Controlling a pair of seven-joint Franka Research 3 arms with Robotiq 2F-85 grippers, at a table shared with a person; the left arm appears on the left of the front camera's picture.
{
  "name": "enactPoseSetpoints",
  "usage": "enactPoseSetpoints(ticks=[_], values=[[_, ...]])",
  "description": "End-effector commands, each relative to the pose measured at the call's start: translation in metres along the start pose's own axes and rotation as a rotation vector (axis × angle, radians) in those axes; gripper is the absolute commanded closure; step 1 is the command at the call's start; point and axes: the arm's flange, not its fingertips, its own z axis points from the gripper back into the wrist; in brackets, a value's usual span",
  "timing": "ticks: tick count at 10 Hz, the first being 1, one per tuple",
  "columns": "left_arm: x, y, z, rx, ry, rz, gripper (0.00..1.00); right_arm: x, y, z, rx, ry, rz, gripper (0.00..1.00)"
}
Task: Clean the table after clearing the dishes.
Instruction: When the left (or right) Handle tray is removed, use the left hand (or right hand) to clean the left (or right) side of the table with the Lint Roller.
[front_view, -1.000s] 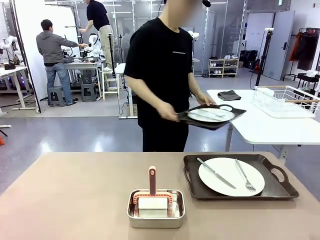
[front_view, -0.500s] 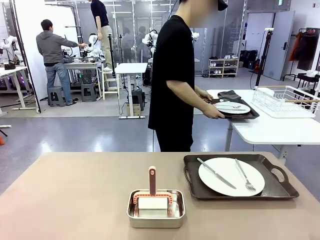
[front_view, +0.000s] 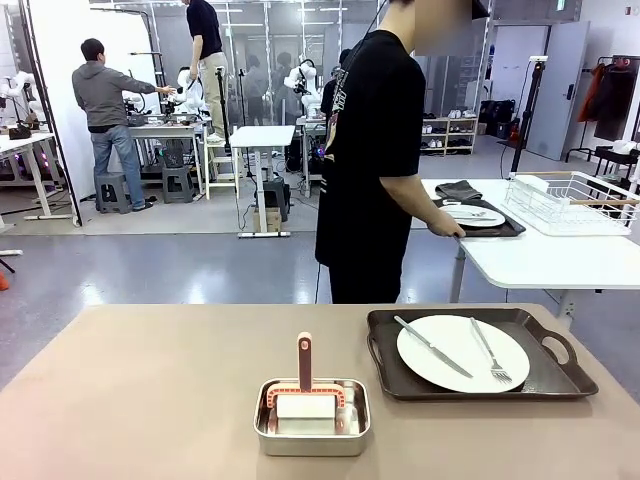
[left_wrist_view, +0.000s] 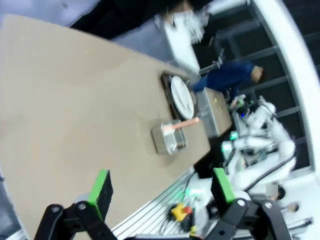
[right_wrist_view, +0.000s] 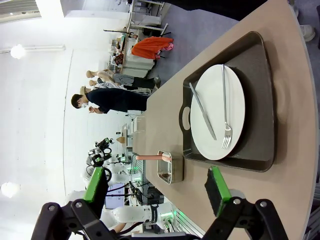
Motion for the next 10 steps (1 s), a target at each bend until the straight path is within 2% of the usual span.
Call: enactPoseSetpoints(ticks=[1, 3, 5, 7, 8, 9, 10], values=[[0.045, -0.055, -0.035, 0.065, 0.179, -0.226, 0.0, -0.001, 0.003, 0.001, 0.002, -0.004, 0.004, 0.0], [0.099, -0.118, -0.104, 0.214, 0.418, -0.514, 0.0, -0.001, 0.003, 0.001, 0.002, -0.004, 0.004, 0.0], [0.124, -0.176, -0.204, 0.242, 0.681, -0.723, 0.0, -0.001, 0.003, 0.001, 0.002, -0.004, 0.004, 0.0], [0.118, -0.204, -0.282, 0.275, 0.876, -0.859, 0.0, -0.001, 0.003, 0.001, 0.002, -0.004, 0.004, 0.0], [0.111, -0.215, -0.318, 0.289, 0.931, -0.927, 0.0, -0.001, 0.003, 0.001, 0.002, -0.004, 0.004, 0.0], [0.097, -0.224, -0.353, 0.232, 0.981, -0.999, 0.0, -0.001, 0.003, 0.001, 0.002, -0.004, 0.004, 0.0], [0.081, -0.222, -0.377, 0.238, 1.016, -1.04, 0.0, -0.001, 0.003, 0.001, 0.002, -0.004, 0.004, 0.0]])
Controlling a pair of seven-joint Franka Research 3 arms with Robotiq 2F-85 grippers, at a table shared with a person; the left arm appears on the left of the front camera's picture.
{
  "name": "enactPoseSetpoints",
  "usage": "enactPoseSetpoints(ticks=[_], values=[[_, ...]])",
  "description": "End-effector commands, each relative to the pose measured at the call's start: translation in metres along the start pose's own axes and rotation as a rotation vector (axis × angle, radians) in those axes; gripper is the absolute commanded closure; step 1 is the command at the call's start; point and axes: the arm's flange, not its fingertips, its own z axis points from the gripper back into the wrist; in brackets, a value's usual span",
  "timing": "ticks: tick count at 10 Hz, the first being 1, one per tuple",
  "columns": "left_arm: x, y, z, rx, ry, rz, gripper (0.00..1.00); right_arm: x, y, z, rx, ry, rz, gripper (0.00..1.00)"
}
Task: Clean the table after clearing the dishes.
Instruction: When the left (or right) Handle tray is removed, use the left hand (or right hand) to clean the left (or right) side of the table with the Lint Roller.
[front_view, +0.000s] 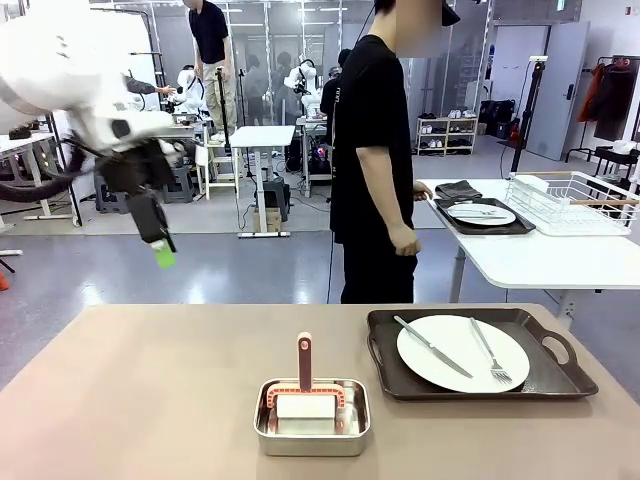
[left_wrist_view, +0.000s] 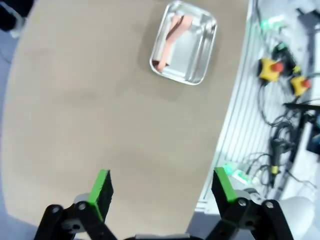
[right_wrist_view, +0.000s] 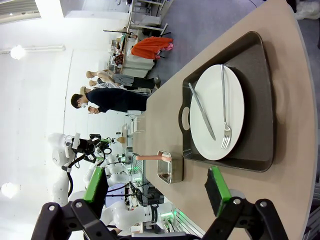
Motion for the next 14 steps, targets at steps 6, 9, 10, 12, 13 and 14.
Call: enactPoseSetpoints(ticks=[6, 9, 10, 12, 13, 14], values=[[0.028, -0.018, -0.055, -0.031, 0.043, -0.097, 0.0, -0.001, 0.004, 0.001, 0.003, -0.004, 0.006, 0.0], [0.028, -0.018, -0.055, -0.031, 0.043, -0.097, 0.0, -0.001, 0.004, 0.001, 0.003, -0.004, 0.006, 0.0], [0.028, -0.019, -0.058, -0.032, 0.04, -0.099, 0.0, -0.001, 0.004, 0.001, 0.003, -0.004, 0.006, 0.0], [0.054, -0.034, -0.081, 0.025, 0.088, -0.156, 0.0, -0.001, 0.004, 0.001, 0.003, -0.004, 0.006, 0.0], [0.065, -0.039, -0.089, 0.028, 0.121, -0.182, 0.0, -0.001, 0.004, 0.001, 0.003, -0.004, 0.006, 0.0], [0.072, -0.043, -0.094, 0.044, 0.126, -0.202, 0.0, -0.001, 0.004, 0.001, 0.003, -0.004, 0.006, 0.0]])
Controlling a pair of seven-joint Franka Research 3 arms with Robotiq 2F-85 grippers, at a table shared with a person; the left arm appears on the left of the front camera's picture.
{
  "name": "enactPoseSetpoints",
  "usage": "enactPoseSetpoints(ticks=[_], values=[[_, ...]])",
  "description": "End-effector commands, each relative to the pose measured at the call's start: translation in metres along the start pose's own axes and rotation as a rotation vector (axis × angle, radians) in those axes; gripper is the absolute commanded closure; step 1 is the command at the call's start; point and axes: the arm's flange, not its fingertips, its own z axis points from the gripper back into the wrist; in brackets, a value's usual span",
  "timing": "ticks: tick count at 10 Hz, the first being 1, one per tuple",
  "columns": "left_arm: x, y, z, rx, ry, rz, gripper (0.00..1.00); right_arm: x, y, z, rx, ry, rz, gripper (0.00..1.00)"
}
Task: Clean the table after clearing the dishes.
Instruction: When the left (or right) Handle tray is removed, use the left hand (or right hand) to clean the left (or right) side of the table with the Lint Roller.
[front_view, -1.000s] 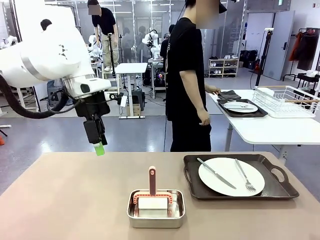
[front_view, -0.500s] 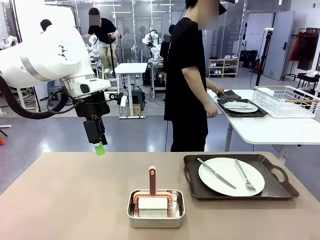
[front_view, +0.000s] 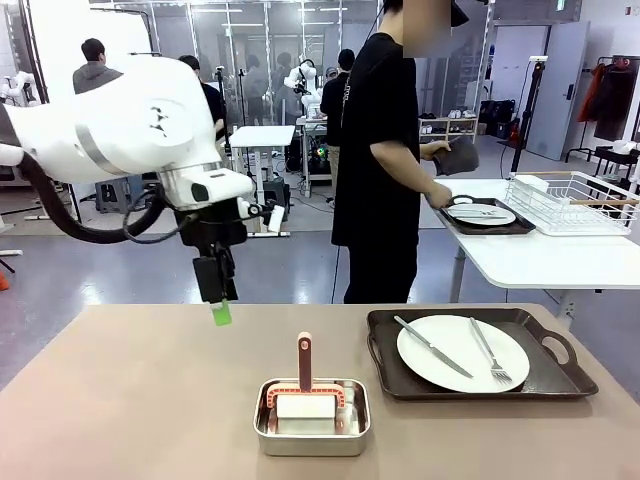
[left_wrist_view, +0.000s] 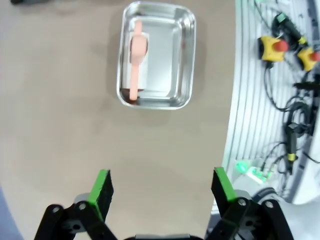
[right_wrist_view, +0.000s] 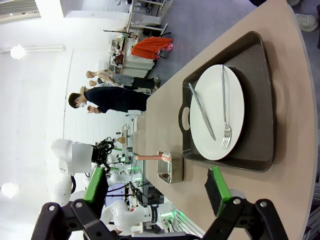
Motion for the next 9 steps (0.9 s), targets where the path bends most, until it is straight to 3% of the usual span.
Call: enactPoseSetpoints(ticks=[1, 9], values=[[0.016, 0.001, -0.012, 0.058, 0.038, -0.016, 0.0, -0.001, 0.003, 0.001, 0.003, -0.004, 0.005, 0.0], [0.103, 0.004, -0.052, 0.161, 0.17, -0.055, 0.0, -0.001, 0.003, 0.001, 0.003, -0.004, 0.005, 0.0]])
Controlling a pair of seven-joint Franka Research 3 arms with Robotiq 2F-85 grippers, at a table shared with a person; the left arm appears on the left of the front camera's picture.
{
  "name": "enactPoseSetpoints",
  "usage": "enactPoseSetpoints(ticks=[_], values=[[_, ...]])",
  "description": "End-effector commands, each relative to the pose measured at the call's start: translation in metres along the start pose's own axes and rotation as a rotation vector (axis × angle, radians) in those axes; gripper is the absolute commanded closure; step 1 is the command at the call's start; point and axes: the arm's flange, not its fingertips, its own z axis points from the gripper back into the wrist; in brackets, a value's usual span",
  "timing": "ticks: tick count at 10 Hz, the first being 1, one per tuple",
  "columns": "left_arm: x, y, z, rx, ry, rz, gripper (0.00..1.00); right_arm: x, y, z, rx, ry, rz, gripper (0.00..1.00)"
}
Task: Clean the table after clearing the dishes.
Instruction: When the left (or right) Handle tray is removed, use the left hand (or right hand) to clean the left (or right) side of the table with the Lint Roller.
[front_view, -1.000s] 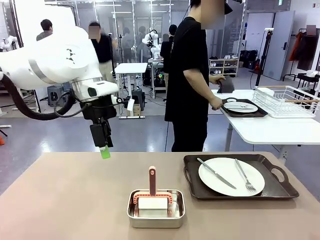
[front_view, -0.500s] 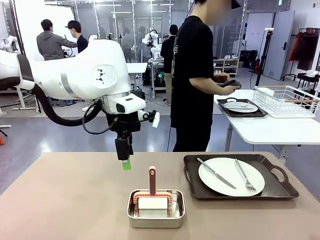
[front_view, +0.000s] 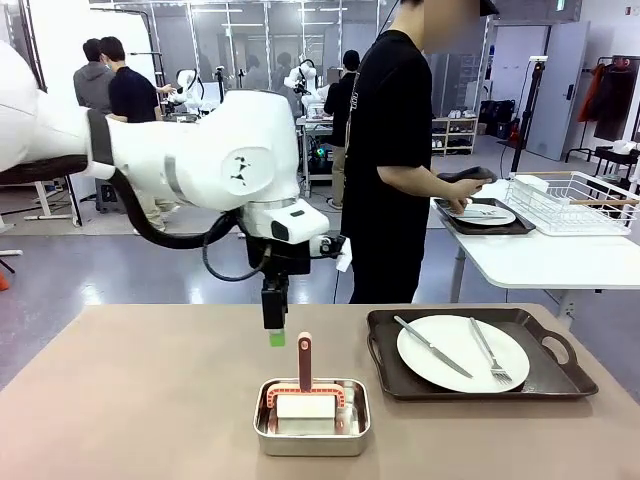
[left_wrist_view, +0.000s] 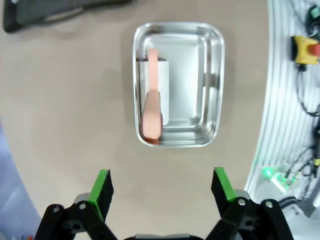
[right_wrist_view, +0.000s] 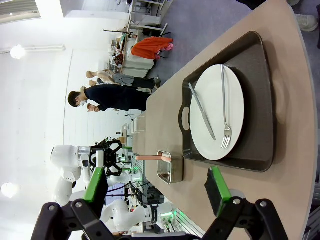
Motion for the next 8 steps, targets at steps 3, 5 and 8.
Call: enactPoseSetpoints(ticks=[3, 5, 8], values=[[0.035, 0.015, -0.014, -0.006, 0.05, 0.006, 0.0, -0.001, 0.003, 0.001, 0.003, -0.004, 0.005, 0.0], [0.041, 0.013, -0.02, -0.027, 0.038, -0.02, 0.0, -0.001, 0.003, 0.001, 0.003, -0.004, 0.005, 0.0], [0.043, 0.007, -0.035, -0.018, 0.028, -0.006, 0.0, -0.001, 0.003, 0.001, 0.003, -0.004, 0.005, 0.0]])
